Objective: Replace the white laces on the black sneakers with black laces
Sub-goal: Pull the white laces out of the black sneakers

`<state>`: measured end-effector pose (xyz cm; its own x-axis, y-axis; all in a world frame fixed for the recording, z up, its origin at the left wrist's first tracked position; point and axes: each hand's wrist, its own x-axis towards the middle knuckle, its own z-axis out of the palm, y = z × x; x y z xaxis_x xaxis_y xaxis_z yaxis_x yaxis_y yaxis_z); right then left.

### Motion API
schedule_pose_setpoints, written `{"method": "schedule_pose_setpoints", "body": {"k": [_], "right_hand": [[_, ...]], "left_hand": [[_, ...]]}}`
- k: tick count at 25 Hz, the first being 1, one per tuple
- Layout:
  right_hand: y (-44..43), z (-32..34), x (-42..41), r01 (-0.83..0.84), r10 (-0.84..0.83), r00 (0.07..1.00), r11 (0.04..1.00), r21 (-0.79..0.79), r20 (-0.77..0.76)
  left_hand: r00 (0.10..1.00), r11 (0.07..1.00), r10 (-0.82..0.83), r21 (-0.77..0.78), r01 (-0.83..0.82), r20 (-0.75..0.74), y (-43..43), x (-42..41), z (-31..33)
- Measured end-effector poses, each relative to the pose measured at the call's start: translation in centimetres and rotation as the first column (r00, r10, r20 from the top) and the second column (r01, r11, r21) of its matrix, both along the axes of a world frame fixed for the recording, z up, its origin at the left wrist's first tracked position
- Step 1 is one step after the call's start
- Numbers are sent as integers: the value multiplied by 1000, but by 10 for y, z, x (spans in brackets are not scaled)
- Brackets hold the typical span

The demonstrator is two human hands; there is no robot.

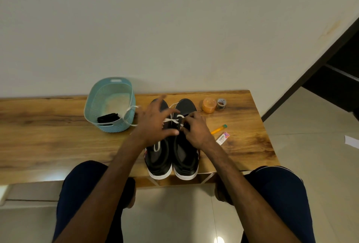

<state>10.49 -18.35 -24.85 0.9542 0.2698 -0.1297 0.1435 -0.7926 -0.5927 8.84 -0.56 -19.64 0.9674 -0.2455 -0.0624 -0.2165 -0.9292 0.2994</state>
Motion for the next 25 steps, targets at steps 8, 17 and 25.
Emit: {"method": "schedule_pose_setpoints", "body": {"k": [8,17,25], "right_hand": [[-26,7,7,359,-293,928,869,341,-230],[-21,5,3,69,-68,998,996,59,-19],[-48,29,11,469,-387,881,795,385,-273]], "left_hand": [[976,997,-64,32,72,-207,-17,20,-30],[968,990,-132,29,141,-216,-11,25,-42],[961,994,-103,-55,92,-257,-10,27,-45]]}}
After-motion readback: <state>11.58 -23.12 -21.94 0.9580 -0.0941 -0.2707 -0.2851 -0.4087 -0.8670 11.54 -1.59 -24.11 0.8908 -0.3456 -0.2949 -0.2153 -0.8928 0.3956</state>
